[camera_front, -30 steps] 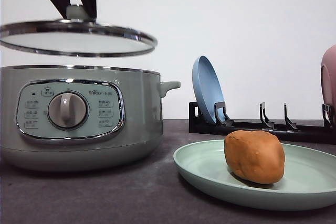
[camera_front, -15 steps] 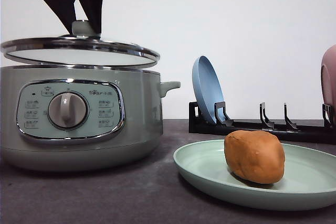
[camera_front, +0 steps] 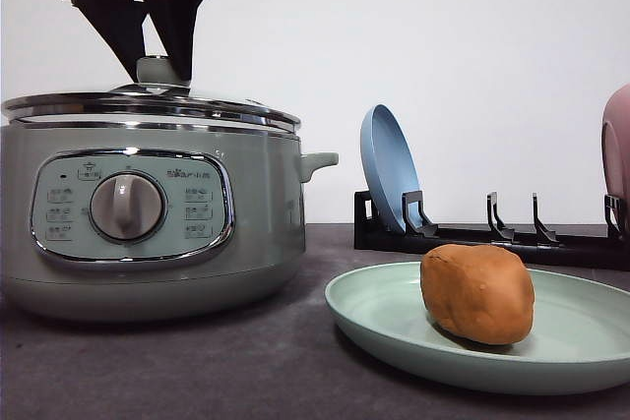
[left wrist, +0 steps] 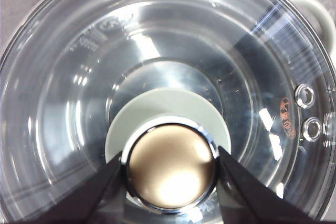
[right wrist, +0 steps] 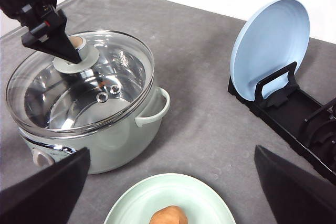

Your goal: Transfer potato from steamer to green plate

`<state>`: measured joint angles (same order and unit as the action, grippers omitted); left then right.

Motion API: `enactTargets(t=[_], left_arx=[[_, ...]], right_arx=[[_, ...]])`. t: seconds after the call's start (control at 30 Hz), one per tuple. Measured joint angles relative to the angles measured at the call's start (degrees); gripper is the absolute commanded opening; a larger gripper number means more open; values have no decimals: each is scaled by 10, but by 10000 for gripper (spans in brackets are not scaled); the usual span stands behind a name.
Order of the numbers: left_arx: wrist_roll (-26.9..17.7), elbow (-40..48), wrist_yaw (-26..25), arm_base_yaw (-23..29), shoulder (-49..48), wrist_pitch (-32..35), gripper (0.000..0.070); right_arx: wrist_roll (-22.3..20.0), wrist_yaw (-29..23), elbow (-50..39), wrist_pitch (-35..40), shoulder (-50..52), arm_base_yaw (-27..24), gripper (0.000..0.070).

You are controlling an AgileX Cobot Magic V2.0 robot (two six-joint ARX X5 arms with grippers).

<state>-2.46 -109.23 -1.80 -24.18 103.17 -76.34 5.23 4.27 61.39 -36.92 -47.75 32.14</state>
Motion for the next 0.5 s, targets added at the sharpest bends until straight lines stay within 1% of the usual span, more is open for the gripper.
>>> enactTargets(t=[0.5], left_arx=[[0,0,0,-3,1,-1,0]], right_arx=[[-4,0,0,2,0,0,635]])
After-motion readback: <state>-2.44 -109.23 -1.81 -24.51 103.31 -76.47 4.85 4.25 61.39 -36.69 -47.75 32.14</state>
